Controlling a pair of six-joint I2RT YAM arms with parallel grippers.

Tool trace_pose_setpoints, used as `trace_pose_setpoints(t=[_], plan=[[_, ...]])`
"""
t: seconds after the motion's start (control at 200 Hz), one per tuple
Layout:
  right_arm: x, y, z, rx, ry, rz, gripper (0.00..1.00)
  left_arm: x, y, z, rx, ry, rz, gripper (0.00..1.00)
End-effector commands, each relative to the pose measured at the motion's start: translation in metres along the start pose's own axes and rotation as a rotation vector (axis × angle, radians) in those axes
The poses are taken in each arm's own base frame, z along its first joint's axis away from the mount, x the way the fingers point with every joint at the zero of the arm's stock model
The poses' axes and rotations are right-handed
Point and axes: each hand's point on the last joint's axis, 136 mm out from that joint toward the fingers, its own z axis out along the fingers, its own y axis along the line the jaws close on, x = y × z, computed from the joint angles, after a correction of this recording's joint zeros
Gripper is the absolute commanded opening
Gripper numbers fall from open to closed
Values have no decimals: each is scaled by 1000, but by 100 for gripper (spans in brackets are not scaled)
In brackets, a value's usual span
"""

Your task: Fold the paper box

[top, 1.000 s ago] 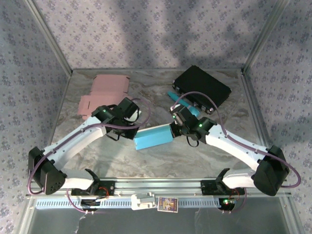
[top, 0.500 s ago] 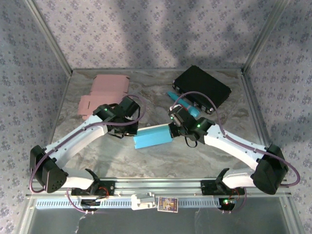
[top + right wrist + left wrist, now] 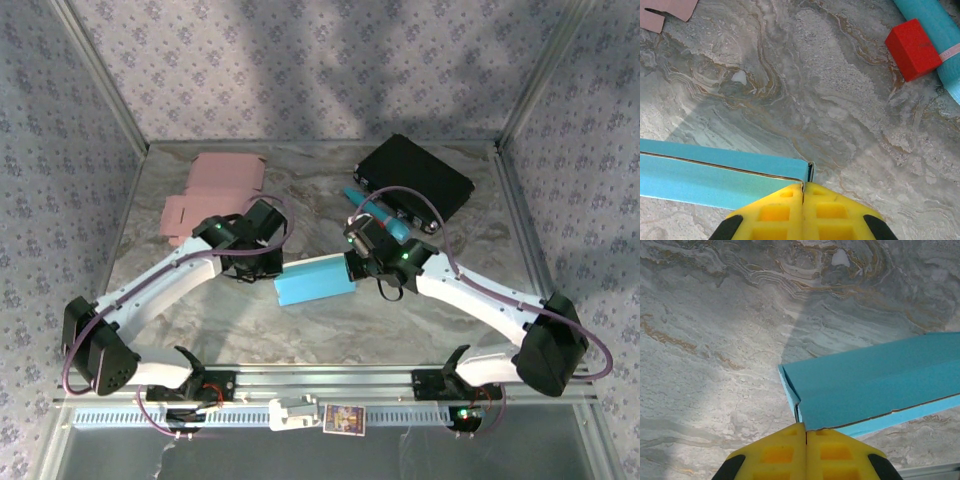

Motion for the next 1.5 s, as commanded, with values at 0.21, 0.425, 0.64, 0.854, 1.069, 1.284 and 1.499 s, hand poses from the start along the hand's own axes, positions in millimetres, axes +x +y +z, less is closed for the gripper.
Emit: trace_pose_setpoints(t=[0.21,0.425,0.64,0.854,1.069,1.284,1.499], plan=[[6,8,0,-26,37,3,0,4,-9,5,138,-72,-10,0],[6,9,1,-32,23,-1,0,13,-2,9,126,-93,70,0],[8,9,1,-41,1,-17,0,19,3,12,101,-115,158,0],[12,8,4,-43,-9,-43,0,24,5,20,99,-137,185,0],[17,7,5,-44,-1,-49,0,27,6,23,82,-151,167,0],[22,8,4,-47,8,-57,0,34,3,29,65,-213,215,0],[27,10,-1,-70,27,-11,5,43,18,31,-26,-298,251,0]])
